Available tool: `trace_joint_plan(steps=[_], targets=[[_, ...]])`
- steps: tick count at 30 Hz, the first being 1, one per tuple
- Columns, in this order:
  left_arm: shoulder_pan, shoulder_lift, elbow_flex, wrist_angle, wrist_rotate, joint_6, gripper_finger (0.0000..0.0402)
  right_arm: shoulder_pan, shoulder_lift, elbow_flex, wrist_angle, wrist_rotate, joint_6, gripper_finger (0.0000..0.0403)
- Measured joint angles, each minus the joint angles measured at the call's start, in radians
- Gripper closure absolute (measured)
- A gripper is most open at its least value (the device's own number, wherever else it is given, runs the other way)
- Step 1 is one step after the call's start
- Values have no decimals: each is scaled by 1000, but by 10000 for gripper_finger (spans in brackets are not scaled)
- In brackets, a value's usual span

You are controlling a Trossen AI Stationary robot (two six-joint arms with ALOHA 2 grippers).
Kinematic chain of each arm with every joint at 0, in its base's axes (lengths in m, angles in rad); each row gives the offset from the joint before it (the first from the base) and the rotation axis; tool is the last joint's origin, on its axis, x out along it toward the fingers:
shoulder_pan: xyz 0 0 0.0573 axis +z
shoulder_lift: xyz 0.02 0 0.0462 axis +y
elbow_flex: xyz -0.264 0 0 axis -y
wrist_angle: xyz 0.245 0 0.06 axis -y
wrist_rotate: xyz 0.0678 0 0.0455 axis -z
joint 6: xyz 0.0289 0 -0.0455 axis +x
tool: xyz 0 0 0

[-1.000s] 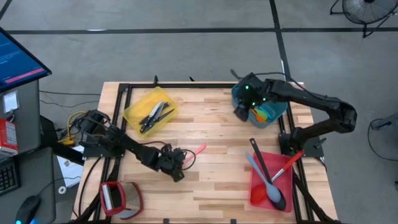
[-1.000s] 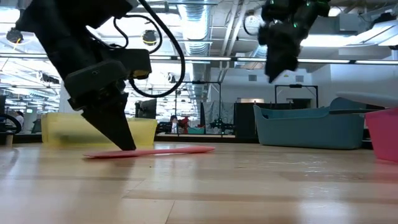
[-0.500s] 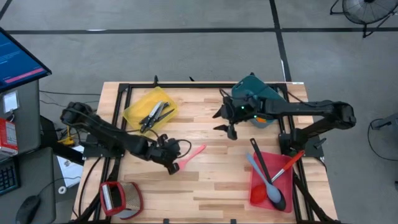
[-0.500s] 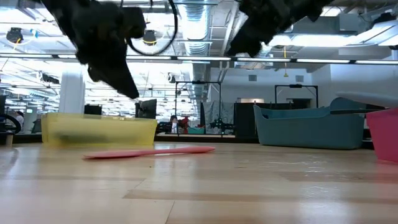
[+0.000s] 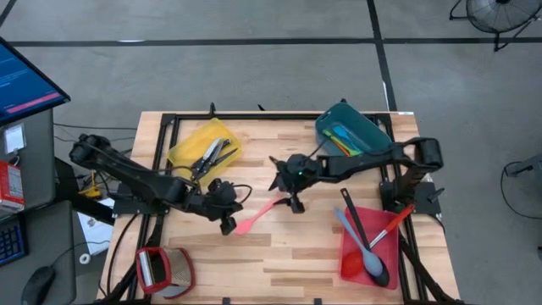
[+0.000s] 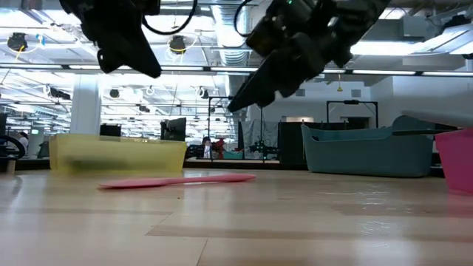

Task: Pick & Place Kitchen Items
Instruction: Put the pink spatula into the green bin

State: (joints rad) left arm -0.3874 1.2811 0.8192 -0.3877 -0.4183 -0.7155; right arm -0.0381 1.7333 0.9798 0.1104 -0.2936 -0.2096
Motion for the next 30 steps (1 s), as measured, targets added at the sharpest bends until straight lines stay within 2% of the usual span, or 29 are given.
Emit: trace_joint_plan(steps=[7,16,24,27,30], targets=[[-7,-50,1,0,1,-7,385,-3,125,1,174,-58,-4,149],[-8,-57,2,-2,2,-7,385,-11,250,1,194,-102,-3,149],[-8,-57,2,-3,4,-7,385,-64,350,5,216,-129,1,151],[-8,-57,2,-7,4,-7,385,-78,375,2,230,-134,6,173],[-8,-57,2,-9,10,-7,385,-82,391,-6,253,-131,-7,221]])
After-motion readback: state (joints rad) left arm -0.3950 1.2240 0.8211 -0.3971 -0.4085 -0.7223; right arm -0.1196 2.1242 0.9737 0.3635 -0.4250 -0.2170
